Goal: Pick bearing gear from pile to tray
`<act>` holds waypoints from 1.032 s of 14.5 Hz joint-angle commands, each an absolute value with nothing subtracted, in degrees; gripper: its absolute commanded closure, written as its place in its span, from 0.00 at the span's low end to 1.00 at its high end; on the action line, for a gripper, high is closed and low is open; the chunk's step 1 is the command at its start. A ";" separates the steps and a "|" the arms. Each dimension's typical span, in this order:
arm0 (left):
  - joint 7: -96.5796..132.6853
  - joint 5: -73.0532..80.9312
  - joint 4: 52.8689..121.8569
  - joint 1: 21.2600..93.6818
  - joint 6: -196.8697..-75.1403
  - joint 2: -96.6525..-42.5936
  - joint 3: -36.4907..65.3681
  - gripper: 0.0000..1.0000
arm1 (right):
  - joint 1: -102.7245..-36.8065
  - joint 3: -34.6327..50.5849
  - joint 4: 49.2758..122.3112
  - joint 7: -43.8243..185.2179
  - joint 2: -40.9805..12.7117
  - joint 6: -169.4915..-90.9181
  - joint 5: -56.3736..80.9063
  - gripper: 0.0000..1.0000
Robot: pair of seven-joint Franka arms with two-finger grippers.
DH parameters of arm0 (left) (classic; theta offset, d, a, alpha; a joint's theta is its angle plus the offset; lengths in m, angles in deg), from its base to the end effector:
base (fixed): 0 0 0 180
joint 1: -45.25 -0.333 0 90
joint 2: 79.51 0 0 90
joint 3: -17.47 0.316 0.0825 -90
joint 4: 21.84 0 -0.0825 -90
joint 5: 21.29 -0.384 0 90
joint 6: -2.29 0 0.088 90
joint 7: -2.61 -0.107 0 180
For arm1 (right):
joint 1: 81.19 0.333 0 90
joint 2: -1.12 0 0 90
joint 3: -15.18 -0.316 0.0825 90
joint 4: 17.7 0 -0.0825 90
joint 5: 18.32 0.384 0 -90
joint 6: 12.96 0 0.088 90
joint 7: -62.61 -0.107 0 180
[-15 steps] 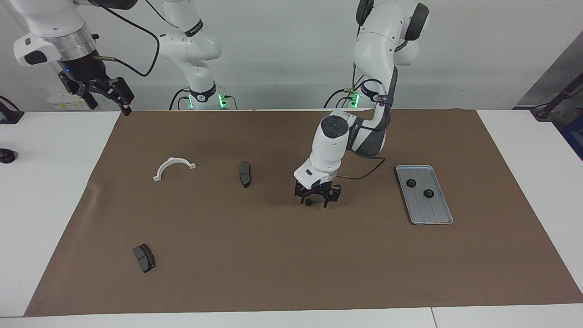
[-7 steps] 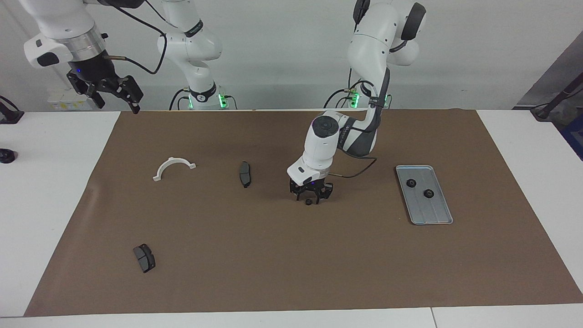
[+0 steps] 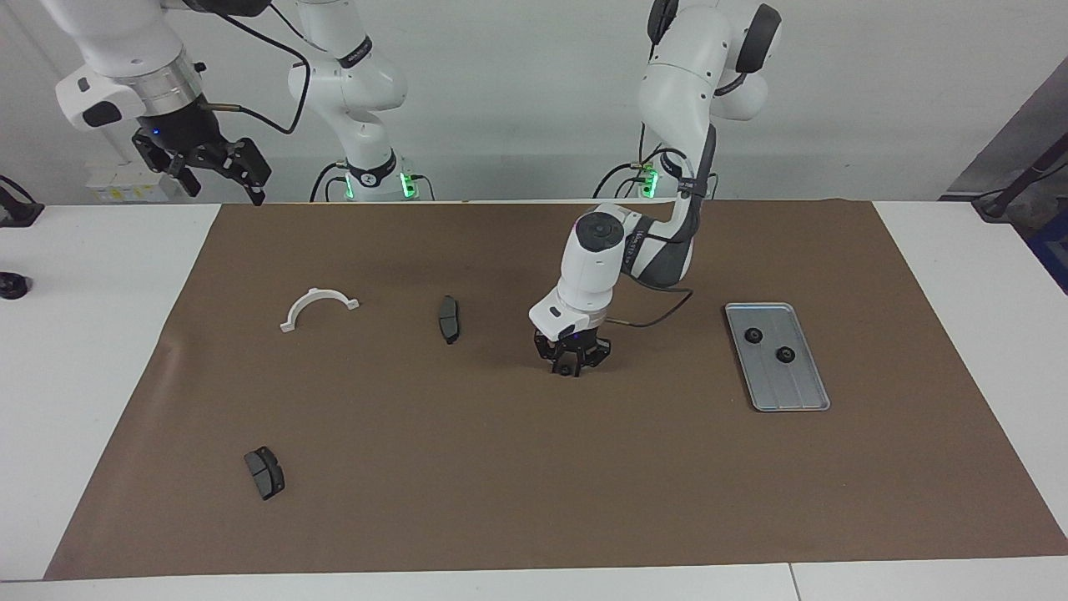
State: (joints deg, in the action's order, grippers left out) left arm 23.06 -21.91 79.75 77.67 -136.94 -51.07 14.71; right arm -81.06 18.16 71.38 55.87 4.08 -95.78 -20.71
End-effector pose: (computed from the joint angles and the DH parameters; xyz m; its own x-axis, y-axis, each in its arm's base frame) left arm 0.5528 -0.3858 0.2965 0.9582 -0.2466 0.1452 -0.2585 -0.9635 0.0698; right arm 0.5244 -0.0318 0.6493 0.9838 -0.1714 -0.0526 -0.1691 -0.9846 0.0454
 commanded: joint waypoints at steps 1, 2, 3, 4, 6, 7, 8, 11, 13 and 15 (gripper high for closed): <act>23.44 -22.78 82.23 78.39 -137.11 -52.79 15.09 0.82 | -80.22 19.22 70.28 56.81 2.26 -96.62 -20.16 0.00; 23.44 -22.78 82.23 78.39 -136.32 -52.79 15.18 0.88 | -79.96 19.13 70.72 56.81 2.26 -96.80 -20.34 0.00; 23.44 -22.78 82.14 78.30 -135.88 -52.79 15.18 0.96 | -79.87 19.13 71.24 56.81 2.35 -97.15 -20.34 0.00; 23.44 -22.78 81.97 78.30 -135.09 -52.88 15.18 1.00 | -79.79 19.04 71.34 56.55 2.44 -97.24 -20.34 0.00; 23.35 -22.78 80.74 77.43 -133.42 -52.79 15.27 1.00 | -79.70 18.78 71.51 55.67 2.61 -97.33 -20.26 0.00; 23.35 -22.78 79.08 76.90 -131.76 -52.61 15.36 1.00 | -79.70 18.78 71.86 55.58 2.70 -97.33 -20.17 0.00; 23.18 -22.78 76.71 75.07 -128.70 -52.53 15.53 1.00 | -79.61 18.78 72.47 55.41 2.96 -97.59 -20.08 0.00; 20.29 -22.78 70.54 67.25 -122.69 -51.73 15.44 1.00 | -78.29 18.78 73.36 52.59 3.49 -98.56 -19.99 0.00; 15.38 -22.08 70.54 61.28 -122.43 -52.61 15.01 1.00 | -79.17 18.78 73.36 53.12 3.49 -98.48 -19.73 0.00; 10.72 -20.07 71.15 55.83 -122.34 -53.66 14.92 1.00 | -79.26 18.69 73.36 53.03 3.49 -98.39 -19.73 0.00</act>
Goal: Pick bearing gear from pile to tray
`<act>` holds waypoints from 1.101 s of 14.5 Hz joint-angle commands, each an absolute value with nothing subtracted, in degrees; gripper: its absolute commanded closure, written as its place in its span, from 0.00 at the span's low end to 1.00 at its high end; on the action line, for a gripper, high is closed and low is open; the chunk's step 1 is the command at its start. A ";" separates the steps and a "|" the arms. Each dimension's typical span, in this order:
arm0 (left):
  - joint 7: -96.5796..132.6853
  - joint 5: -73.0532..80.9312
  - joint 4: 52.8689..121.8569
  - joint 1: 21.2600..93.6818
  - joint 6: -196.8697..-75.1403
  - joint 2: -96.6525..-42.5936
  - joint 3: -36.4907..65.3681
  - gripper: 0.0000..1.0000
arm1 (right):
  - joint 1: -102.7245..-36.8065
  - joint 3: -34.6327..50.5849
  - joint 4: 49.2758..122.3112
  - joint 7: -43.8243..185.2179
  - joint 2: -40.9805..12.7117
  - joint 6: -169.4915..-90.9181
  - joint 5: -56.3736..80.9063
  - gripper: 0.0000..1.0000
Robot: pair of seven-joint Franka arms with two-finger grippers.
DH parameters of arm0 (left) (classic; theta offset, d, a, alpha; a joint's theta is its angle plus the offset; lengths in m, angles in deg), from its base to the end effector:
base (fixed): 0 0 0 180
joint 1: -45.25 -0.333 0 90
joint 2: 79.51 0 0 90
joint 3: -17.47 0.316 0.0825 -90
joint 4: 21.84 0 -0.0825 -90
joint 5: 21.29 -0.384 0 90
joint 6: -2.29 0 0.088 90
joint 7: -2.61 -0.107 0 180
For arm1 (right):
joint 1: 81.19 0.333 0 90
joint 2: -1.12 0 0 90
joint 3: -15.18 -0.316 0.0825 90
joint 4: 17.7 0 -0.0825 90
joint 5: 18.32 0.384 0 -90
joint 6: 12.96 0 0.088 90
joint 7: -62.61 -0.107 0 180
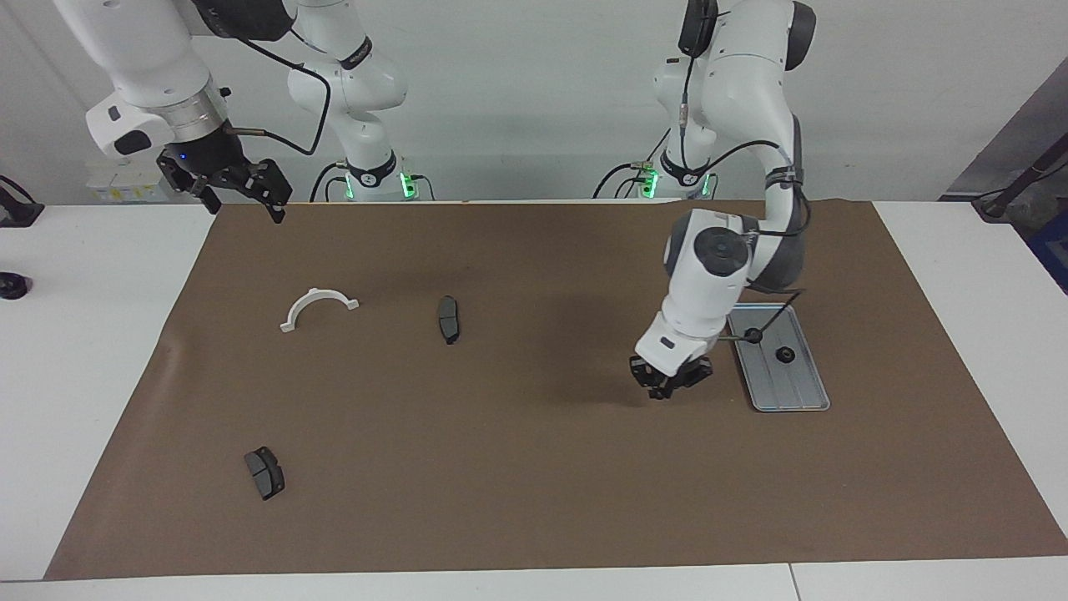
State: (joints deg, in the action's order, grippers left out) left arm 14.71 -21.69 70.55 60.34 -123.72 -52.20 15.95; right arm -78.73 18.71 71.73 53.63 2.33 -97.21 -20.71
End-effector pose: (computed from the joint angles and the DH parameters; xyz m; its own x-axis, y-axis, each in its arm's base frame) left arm 0.6638 -0.1953 0.3607 0.9914 -0.0768 0.1064 -0.0803 -0.9963 0.0290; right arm 0.5373 -0.0152 0.6323 0.9820 -0.1784 -0.0620 -0.1754 -0.9832 0.0507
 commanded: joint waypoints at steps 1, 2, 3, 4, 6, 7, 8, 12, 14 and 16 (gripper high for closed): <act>7.48 -19.10 71.24 53.71 -122.25 -53.93 15.00 1.00 | -79.17 18.69 73.36 53.03 3.58 -98.39 -19.73 0.00; 4.92 -18.83 71.76 51.69 -122.16 -54.02 15.01 1.00 | -79.26 18.69 73.45 52.94 3.75 -98.30 -19.64 0.00; 2.98 -18.82 72.90 50.10 -122.16 -54.54 15.09 1.00 | -79.26 18.61 73.53 52.94 3.84 -98.39 -19.64 0.00; 0.26 -18.82 74.82 48.87 -122.42 -55.24 15.27 1.00 | -79.43 18.52 73.62 52.94 4.19 -98.47 -19.73 0.00; -6.06 -18.82 77.91 45.10 -122.87 -56.30 15.27 1.00 | -80.31 17.65 73.62 53.03 4.37 -98.47 -19.64 0.00; -8.44 -18.82 79.05 43.77 -123.04 -56.83 15.36 1.00 | -81.36 16.42 73.62 53.03 4.46 -98.48 -19.64 0.00; -10.03 -18.82 80.19 42.72 -123.56 -57.09 15.36 0.98 | -82.41 15.28 73.62 52.77 4.37 -98.39 -19.64 0.00; -9.96 -18.82 81.00 42.35 -124.54 -57.45 15.36 0.00 | -81.81 15.44 73.54 52.50 4.55 -98.48 -19.55 0.00; -9.52 -18.82 79.86 42.62 -124.19 -57.45 15.36 0.00 | -81.72 15.44 73.54 52.50 4.55 -98.48 -19.55 0.00; -9.26 -18.74 77.41 42.53 -121.39 -58.14 15.18 0.00 | -81.72 15.44 73.36 52.68 4.55 -98.39 -19.64 0.00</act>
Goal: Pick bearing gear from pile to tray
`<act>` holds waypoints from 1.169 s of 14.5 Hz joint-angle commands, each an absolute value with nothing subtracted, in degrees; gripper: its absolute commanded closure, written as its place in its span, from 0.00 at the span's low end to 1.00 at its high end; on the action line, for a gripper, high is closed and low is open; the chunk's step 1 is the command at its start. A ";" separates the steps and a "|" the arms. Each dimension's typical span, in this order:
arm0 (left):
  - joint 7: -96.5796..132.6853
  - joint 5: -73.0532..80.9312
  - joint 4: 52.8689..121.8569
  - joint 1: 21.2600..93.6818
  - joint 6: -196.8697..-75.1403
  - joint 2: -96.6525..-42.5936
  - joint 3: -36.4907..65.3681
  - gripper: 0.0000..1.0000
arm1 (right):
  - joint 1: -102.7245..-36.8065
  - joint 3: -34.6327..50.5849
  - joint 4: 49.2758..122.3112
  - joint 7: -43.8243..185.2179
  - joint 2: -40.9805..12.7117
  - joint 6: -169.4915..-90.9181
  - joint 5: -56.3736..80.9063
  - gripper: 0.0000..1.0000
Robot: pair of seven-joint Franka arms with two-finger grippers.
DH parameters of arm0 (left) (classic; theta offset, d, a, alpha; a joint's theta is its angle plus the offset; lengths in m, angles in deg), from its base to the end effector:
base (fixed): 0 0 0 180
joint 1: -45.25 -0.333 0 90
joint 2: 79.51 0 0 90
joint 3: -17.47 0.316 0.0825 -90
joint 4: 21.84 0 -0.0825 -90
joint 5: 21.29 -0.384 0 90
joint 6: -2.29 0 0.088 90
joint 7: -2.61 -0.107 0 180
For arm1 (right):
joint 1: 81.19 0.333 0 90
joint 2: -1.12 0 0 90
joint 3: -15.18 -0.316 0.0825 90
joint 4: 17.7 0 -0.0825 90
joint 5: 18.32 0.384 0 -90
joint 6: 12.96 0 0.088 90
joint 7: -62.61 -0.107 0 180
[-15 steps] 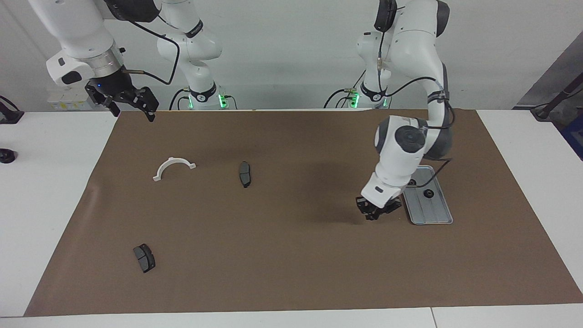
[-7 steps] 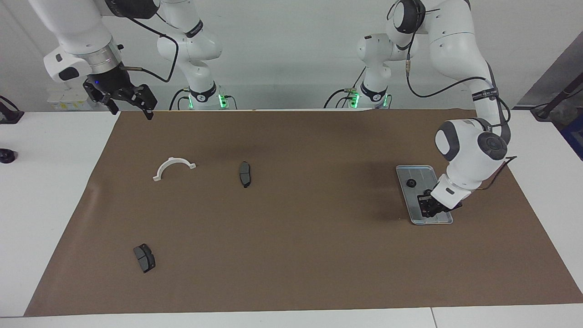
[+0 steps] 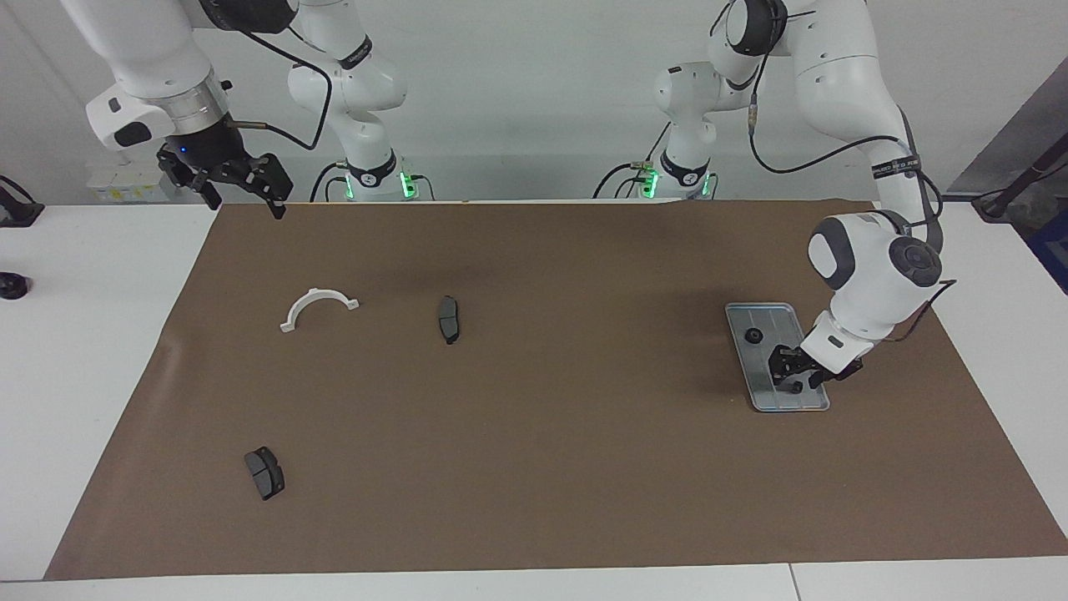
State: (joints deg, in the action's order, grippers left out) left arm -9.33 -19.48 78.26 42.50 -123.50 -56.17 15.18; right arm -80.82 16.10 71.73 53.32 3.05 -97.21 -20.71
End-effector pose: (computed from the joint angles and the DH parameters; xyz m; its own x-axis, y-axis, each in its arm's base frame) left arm 0.6591 0.0065 0.3446 0.9830 -0.1769 0.0486 -0.1786 -0.9834 0.0328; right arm 0.5336 -0.0101 0.6390 0.9834 -0.1748 -0.0492 -0.1724 -0.9838 0.0497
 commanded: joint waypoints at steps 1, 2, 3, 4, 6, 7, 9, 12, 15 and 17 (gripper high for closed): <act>-9.17 -18.74 75.57 42.62 -118.76 -58.76 15.27 0.00 | -81.72 15.44 73.36 52.85 4.55 -98.39 -19.55 0.00; -9.17 -18.74 73.63 42.70 -115.52 -59.46 15.36 0.00 | -81.72 15.44 73.45 52.94 4.55 -98.39 -19.55 0.00; -8.82 -18.74 71.87 42.71 -112.26 -60.16 15.36 0.00 | -81.72 15.35 73.45 53.03 4.55 -98.39 -19.64 0.00; -8.12 -18.82 70.20 42.79 -108.66 -60.95 15.44 0.00 | -81.72 15.44 73.36 53.03 4.55 -98.39 -19.55 0.00; -6.28 -18.82 68.08 43.06 -103.38 -63.15 15.36 0.00 | -81.72 15.35 73.45 53.03 4.55 -98.39 -19.64 0.00; -5.31 -18.82 67.99 43.06 -101.27 -64.90 15.10 0.00 | -81.72 15.44 73.36 53.03 4.55 -98.39 -19.55 0.00; -3.73 -18.82 67.99 43.14 -96.70 -68.59 14.92 0.00 | -81.72 15.35 73.36 53.03 4.55 -98.39 -19.55 0.00; 1.28 -18.74 69.91 44.19 -91.15 -75.53 14.57 0.00 | -81.72 15.35 73.36 53.03 4.55 -98.39 -19.55 0.00; 1.30 -18.82 71.50 44.55 -85.53 -80.81 14.57 0.00 | -81.72 15.35 73.45 53.03 4.55 -98.39 -19.55 0.00; 1.03 -18.82 73.25 44.38 -82.62 -82.84 14.57 0.00 | -81.72 15.44 73.45 53.03 4.55 -98.39 -19.55 0.00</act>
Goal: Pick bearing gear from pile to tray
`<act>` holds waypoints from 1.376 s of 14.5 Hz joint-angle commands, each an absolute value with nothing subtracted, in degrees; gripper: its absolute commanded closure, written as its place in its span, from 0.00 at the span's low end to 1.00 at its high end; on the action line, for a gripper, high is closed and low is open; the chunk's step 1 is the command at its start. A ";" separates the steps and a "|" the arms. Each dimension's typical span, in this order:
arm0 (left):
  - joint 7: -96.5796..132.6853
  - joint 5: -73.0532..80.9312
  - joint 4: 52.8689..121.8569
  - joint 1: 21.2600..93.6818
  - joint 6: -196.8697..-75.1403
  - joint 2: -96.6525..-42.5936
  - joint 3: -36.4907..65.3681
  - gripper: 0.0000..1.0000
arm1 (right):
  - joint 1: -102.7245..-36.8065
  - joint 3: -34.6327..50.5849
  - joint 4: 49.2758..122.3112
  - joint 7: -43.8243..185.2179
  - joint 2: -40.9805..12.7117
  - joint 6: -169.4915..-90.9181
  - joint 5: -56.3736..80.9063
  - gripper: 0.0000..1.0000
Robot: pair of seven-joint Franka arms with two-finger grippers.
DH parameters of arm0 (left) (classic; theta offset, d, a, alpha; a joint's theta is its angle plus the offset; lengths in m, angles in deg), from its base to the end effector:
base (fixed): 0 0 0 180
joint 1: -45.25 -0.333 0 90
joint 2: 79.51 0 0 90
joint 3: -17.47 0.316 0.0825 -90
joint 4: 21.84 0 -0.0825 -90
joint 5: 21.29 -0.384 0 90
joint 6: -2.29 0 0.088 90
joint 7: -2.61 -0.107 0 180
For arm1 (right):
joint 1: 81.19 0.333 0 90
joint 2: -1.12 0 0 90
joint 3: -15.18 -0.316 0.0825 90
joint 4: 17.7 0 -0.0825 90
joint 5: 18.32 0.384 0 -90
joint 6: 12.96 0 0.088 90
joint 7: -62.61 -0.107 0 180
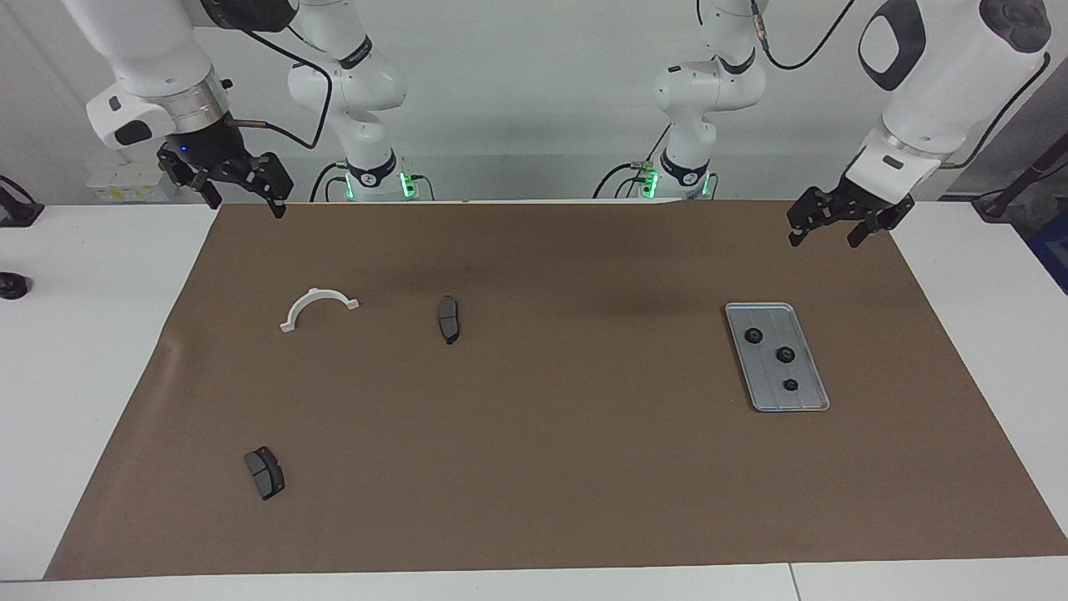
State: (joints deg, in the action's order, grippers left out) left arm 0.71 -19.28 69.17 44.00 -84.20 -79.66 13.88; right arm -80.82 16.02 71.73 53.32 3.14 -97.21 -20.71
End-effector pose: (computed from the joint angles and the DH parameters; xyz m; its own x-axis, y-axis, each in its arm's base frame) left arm 0.5458 -0.0263 0.6126 0.9943 -0.0759 -0.0750 -0.0733 -0.9966 0.0374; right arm 0.5331 -0.0093 0.6399 0.9837 -0.1735 -0.0477 -0.1711 -0.9840 0.0495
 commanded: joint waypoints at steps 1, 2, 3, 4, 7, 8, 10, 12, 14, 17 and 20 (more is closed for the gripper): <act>1.03 -18.82 74.39 44.38 -83.05 -83.37 14.57 0.00 | -81.72 15.35 73.45 52.94 4.55 -98.39 -19.55 0.00; 1.11 -18.82 74.58 44.55 -83.31 -83.37 14.57 0.00 | -81.72 15.44 73.45 53.03 4.55 -98.39 -19.55 0.00; 1.12 -18.82 74.67 44.55 -83.31 -83.37 14.57 0.00 | -81.72 15.35 73.45 53.03 4.55 -98.39 -19.55 0.00; 1.12 -18.82 74.76 44.55 -83.14 -83.46 14.57 0.00 | -81.72 15.44 73.36 53.03 4.55 -98.39 -19.55 0.00; 1.20 -18.82 75.11 44.29 -84.19 -83.73 14.57 0.00 | -81.72 15.44 73.45 53.03 4.55 -98.39 -19.55 0.00; 1.29 -18.82 75.11 44.37 -85.32 -83.64 14.57 0.00 | -81.72 15.44 73.36 52.94 4.55 -98.39 -19.64 0.00; 1.73 -18.82 75.11 44.55 -88.05 -83.38 14.65 0.00 | -81.72 15.35 73.45 53.03 4.55 -98.39 -19.55 0.00; 1.73 -18.91 74.76 44.46 -91.91 -82.94 14.74 0.00 | -81.72 15.44 73.36 53.03 4.55 -98.39 -19.55 0.00; 2.78 -19.00 74.76 44.46 -92.37 -82.85 14.74 0.00 | -81.72 15.44 73.36 53.03 4.55 -98.39 -19.55 0.00; 7.18 -19.44 74.76 44.99 -92.45 -82.85 14.57 0.00 | -81.72 15.44 73.36 53.03 4.55 -98.39 -19.55 0.00; 6.83 -19.35 74.84 44.82 -92.72 -82.85 14.57 0.00 | -81.72 15.44 73.36 53.03 4.55 -98.39 -19.55 0.00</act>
State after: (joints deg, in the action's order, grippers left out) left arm 5.90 -19.28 73.67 44.14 -91.36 -82.23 14.08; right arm -80.82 16.01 71.73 53.32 3.16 -97.21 -20.71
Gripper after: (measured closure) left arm 0.000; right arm 0.000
